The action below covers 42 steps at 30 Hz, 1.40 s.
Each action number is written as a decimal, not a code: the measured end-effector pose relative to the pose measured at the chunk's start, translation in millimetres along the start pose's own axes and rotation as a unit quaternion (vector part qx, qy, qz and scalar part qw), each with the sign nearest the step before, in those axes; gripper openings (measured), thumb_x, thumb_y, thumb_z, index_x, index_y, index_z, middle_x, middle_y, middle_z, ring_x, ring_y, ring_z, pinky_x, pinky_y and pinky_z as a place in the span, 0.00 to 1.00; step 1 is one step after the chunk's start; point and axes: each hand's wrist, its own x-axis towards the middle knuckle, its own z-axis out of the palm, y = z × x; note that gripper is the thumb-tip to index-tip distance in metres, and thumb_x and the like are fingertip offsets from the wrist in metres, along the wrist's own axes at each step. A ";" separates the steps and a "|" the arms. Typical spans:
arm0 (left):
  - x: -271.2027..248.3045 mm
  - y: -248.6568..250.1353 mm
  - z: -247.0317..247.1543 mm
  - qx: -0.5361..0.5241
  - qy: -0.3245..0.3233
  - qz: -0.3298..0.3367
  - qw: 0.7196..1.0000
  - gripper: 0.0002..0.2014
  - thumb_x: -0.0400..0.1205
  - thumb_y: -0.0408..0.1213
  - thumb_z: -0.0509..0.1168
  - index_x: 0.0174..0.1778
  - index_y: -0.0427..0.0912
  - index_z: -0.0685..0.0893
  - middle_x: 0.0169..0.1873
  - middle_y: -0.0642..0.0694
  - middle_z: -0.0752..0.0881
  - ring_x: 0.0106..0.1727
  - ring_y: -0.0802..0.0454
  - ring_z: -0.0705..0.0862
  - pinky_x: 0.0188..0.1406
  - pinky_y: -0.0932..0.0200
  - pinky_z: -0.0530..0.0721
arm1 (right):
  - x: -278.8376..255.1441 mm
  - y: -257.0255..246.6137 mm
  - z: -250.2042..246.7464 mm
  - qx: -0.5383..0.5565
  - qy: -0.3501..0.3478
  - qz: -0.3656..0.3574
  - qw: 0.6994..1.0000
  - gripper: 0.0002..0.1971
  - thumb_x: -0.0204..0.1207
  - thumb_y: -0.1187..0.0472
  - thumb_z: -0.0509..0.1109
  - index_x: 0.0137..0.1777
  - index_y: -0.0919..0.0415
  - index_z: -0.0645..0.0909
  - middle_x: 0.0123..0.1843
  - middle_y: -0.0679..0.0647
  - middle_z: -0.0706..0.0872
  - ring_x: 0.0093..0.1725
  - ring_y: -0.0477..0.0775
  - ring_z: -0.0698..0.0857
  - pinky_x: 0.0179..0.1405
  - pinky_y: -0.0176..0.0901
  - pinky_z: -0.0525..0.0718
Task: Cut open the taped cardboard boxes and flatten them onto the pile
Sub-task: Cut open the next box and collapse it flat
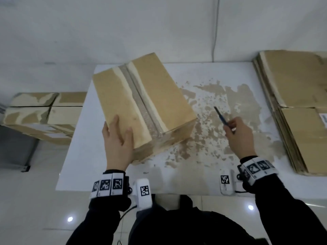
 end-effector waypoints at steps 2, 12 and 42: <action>4.9 -3.2 -8.4 -0.009 -0.033 0.001 0.999 0.25 0.86 0.42 0.59 0.79 0.47 0.65 0.82 0.38 0.53 0.83 0.45 0.54 0.80 0.47 0.58 | 6.2 -54.7 -14.3 0.111 0.006 -0.038 0.993 0.04 0.83 0.60 0.63 0.50 0.59 0.71 0.43 0.55 0.83 0.34 0.55 0.83 0.30 0.41 0.76; 128.0 -5.1 -56.3 0.113 -0.083 0.227 0.964 0.22 0.85 0.47 0.58 0.72 0.39 0.74 0.77 0.41 0.67 0.79 0.44 0.64 0.76 0.51 0.62 | 54.9 -269.8 37.9 -0.004 -0.200 -0.159 0.967 0.12 0.85 0.62 0.55 0.58 0.67 0.77 0.43 0.58 0.85 0.31 0.46 0.77 0.28 0.37 0.76; 152.5 -26.2 -26.5 0.174 -0.104 0.262 0.943 0.42 0.74 0.57 0.37 0.81 0.37 0.61 0.83 0.38 0.57 0.85 0.44 0.50 0.80 0.58 0.37 | 77.9 -333.0 118.9 -0.309 -0.100 -0.201 0.924 0.16 0.85 0.67 0.50 0.59 0.71 0.79 0.58 0.68 0.83 0.57 0.66 0.81 0.45 0.47 0.71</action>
